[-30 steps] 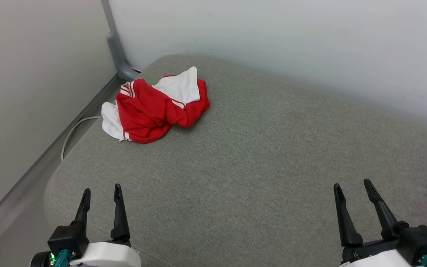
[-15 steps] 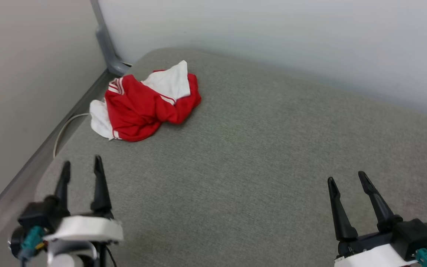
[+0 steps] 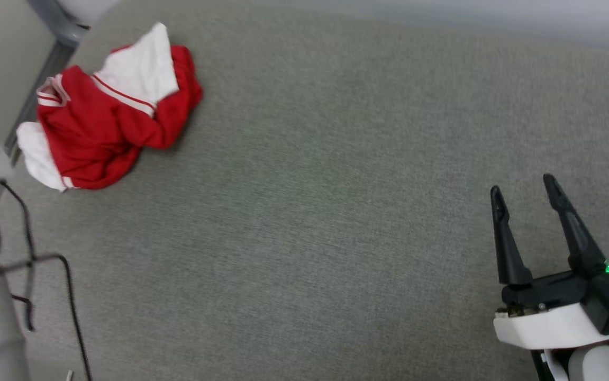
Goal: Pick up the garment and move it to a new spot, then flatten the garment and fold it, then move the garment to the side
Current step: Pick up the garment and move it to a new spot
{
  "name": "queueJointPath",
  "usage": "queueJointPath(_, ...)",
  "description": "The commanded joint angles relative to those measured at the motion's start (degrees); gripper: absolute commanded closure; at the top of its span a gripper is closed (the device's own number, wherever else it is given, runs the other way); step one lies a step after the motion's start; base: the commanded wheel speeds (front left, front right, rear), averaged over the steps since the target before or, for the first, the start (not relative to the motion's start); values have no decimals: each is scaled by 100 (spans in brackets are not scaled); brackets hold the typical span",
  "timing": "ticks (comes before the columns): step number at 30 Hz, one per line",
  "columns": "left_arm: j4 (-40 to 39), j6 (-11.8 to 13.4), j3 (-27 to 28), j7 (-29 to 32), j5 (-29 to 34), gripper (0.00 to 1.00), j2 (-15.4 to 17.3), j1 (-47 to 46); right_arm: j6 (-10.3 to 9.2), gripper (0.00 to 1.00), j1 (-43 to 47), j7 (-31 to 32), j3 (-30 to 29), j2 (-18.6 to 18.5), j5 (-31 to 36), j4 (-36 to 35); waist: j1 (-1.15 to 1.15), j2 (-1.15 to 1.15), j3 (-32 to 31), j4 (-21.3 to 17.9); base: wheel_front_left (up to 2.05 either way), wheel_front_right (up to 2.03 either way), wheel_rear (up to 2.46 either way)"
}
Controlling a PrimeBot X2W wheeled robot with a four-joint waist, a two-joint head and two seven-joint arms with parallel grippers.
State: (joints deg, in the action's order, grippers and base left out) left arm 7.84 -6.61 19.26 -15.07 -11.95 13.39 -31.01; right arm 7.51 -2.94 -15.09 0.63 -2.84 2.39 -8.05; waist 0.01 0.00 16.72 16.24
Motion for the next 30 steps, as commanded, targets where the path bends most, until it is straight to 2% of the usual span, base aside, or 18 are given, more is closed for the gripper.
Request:
queueJointPath(1, 175, -37, 8, -15, -43, 0, 190, -300, -4, 0, -149, -12, -19, -7, 47, -91, -1, 0, 491, -339, 0, 0, 0)
queueJointPath(6, 990, -70, -205, -16, -503, 0, 742, -1181, -4, 0, -335, -12, -34, -7, 161, -285, -1, 0, 851, -474, 0, 0, 0)
queueJointPath(10, 1573, -77, -779, 154, -972, 0, 1237, -1738, -4, 0, -454, -12, -68, -7, 226, -373, -1, 0, 1056, -553, 0, 0, 0)
queueJointPath(13, 1945, -75, -1295, 606, -1437, 0, 1658, -2074, -4, 0, -540, -12, -92, -7, 238, -403, -1, 0, 1166, -608, 0, 0, 0)
queueJointPath(21, 2485, -76, -2812, 2691, -2916, 0, 2558, -2566, -4, 0, -588, -12, -169, -7, 219, -444, -1, 0, 1397, -724, 0, 0, 0)
queueJointPath(30, 2796, -77, -4044, 4808, -4211, 0, 2995, -2680, -4, 0, -727, -12, -148, -7, 190, -434, -1, 0, 1615, -815, 0, 0, 0)
